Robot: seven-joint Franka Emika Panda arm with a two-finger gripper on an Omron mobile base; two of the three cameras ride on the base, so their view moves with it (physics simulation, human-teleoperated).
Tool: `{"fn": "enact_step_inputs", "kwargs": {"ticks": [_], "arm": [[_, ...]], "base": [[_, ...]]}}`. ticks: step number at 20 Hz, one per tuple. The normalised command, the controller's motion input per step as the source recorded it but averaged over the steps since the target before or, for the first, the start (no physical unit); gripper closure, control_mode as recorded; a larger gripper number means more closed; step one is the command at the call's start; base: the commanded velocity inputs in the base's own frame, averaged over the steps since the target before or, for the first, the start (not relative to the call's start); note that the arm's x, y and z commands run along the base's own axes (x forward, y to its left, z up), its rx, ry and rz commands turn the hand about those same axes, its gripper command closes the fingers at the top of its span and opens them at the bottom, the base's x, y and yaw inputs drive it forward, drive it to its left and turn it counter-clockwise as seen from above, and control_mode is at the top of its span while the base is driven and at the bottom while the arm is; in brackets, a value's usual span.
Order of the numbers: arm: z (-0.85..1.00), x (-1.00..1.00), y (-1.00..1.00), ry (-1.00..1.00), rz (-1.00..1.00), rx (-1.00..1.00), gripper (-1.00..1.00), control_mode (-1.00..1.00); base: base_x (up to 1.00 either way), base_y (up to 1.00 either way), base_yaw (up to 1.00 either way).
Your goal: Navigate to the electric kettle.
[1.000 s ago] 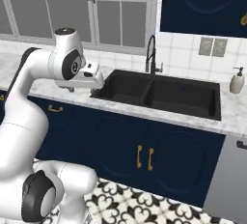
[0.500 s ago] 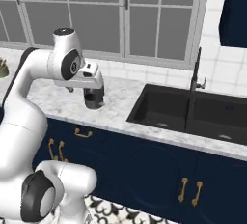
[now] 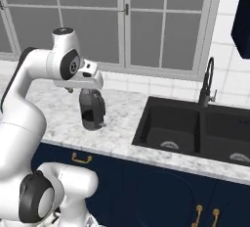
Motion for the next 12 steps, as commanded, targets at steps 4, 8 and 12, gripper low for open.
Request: {"fn": "enact_step_inputs", "kwargs": {"ticks": [4, 8, 12], "arm": [[0.0, 0.0, 0.0, 0.0, 0.0, 0.0, -1.0, 1.0], [0.0, 0.0, 0.0, 0.0, 0.0, 0.0, -1.0, 1.0], [0.0, 0.0, 0.0, 0.0, 0.0, 0.0, -1.0, 1.0]], "base": [[0.51, 0.18, -0.12], [0.49, 0.5, -0.02], [0.52, 0.37, -0.01]]}}
